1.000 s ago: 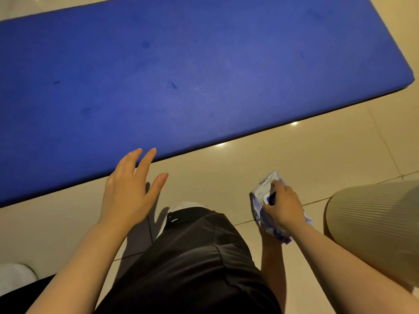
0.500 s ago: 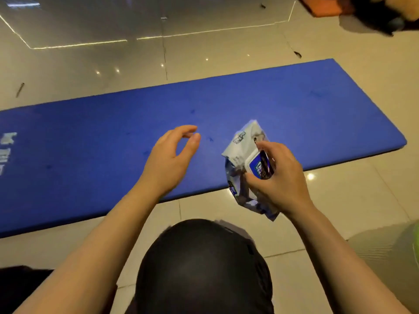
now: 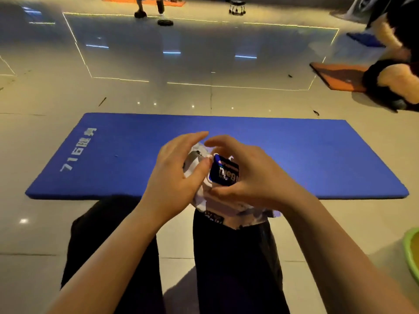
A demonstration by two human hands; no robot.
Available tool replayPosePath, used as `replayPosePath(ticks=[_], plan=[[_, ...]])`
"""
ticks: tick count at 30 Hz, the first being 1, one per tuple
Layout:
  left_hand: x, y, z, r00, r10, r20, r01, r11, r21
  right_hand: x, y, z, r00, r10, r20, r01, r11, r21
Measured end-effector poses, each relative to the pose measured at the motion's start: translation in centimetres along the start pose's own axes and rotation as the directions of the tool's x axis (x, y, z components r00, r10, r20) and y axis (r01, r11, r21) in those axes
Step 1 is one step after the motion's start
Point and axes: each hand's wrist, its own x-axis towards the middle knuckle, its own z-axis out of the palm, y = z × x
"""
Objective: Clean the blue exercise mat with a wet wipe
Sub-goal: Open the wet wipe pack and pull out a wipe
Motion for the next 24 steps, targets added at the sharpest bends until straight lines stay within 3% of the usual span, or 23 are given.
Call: replayPosePath(ticks=[3, 7, 9, 12, 18, 21, 24], plan=[[-2.7, -1.6, -1.0, 0.994, -0.084, -0.070, 0.084, 0.996, -0.015, -0.6, -1.3, 2.7, 1.000, 0.005, 0.022, -0.005, 1.000, -0.014], [-4.8, -3.1, -1.7, 0.982, -0.147, -0.116, 0.146, 0.989, -0.015, -2.6, -1.4, 4.5, 0.996, 0.088, 0.001, -0.085, 0.968, -0.235], [-5.1, -3.0, -2.0, 0.980, -0.169, -0.103, 0.164, 0.985, -0.056, -3.8, -1.5, 4.3, 0.991, 0.132, -0.017, -0.132, 0.963, -0.237], [-5.4, -2.8, -2.5, 0.986, -0.139, -0.090, 0.135, 0.990, -0.052, -4.8, -1.7, 3.7, 0.984, 0.176, 0.002, -0.173, 0.971, -0.167], [-6.6, -3.4, -1.5, 0.989, -0.102, -0.103, 0.111, 0.990, 0.088, -4.4, -1.0, 4.4, 0.981, 0.154, 0.119, -0.098, 0.920, -0.379], [-7.8, -3.6, -1.1, 0.985, -0.088, -0.149, 0.107, 0.986, 0.125, -4.2, -0.1, 3.8, 0.973, 0.169, 0.160, -0.133, 0.967, -0.217], [-9.3, -3.3, -1.7, 0.984, 0.016, -0.176, 0.047, 0.936, 0.349, -3.4, 0.5, 2.5, 0.932, 0.179, 0.315, -0.169, 0.984, -0.059]])
